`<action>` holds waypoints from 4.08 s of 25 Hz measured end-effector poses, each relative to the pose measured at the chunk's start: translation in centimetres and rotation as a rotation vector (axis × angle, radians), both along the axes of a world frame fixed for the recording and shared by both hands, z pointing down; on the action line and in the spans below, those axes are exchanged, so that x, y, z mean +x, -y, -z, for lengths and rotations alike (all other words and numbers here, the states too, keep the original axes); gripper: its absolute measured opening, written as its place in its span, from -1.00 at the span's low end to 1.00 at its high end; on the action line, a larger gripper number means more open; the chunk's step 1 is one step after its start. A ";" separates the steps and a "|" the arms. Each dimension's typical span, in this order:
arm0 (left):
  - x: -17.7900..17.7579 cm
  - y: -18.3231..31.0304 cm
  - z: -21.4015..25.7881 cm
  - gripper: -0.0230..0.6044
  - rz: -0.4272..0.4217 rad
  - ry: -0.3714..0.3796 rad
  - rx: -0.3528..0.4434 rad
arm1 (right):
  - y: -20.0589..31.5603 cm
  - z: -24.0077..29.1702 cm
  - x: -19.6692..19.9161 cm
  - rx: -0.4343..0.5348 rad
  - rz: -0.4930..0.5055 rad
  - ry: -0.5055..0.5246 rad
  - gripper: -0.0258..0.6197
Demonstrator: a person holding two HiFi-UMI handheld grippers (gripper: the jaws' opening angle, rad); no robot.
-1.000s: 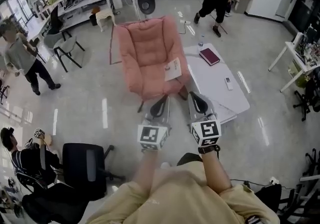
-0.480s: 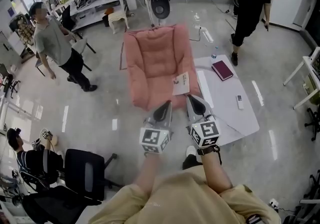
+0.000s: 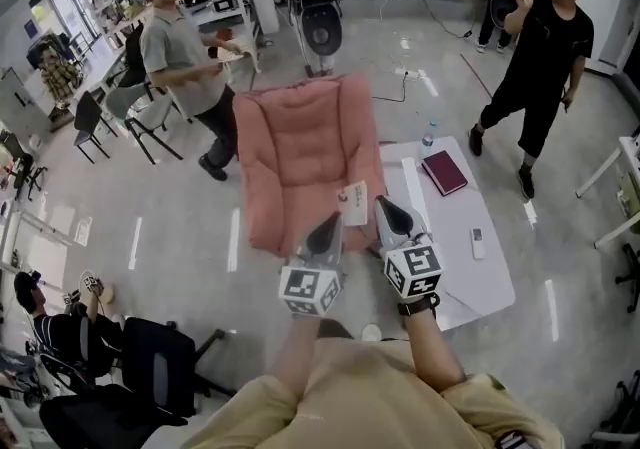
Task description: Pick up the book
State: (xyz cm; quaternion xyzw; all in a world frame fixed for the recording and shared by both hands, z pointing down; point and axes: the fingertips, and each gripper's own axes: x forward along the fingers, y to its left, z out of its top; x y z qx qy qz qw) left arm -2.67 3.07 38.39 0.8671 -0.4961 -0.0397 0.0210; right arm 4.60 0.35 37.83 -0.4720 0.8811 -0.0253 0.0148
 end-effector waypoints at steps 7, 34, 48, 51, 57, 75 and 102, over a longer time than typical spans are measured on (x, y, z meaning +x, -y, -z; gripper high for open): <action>1.1 6.3 -4.4 -0.92 -0.005 0.014 -0.107 | 6.1 -5.6 1.2 -0.152 0.010 -0.019 -0.90; -2.1 31.8 -30.2 -0.92 -0.184 0.033 -0.571 | 29.1 -38.3 -1.4 -0.807 -0.085 -0.167 -0.75; -3.5 36.8 -37.2 -0.92 -0.213 0.036 -0.678 | 34.4 -50.8 -0.7 -0.967 -0.130 -0.240 0.01; -3.8 37.2 -38.2 -0.92 -0.213 0.039 -0.696 | 35.8 -52.2 -0.9 -0.974 -0.117 -0.238 0.03; -4.6 37.8 -39.8 -0.92 -0.196 0.033 -0.721 | 38.4 -54.6 -1.7 -0.980 -0.081 -0.259 -0.03; -8.5 39.6 -43.0 -0.92 -0.143 -0.013 -0.774 | 40.9 -57.4 -4.6 -0.973 -0.051 -0.369 -0.50; -14.3 39.6 -45.3 -0.92 -0.012 -0.084 -0.816 | 39.6 -63.4 -10.6 -1.020 0.103 -0.472 -0.75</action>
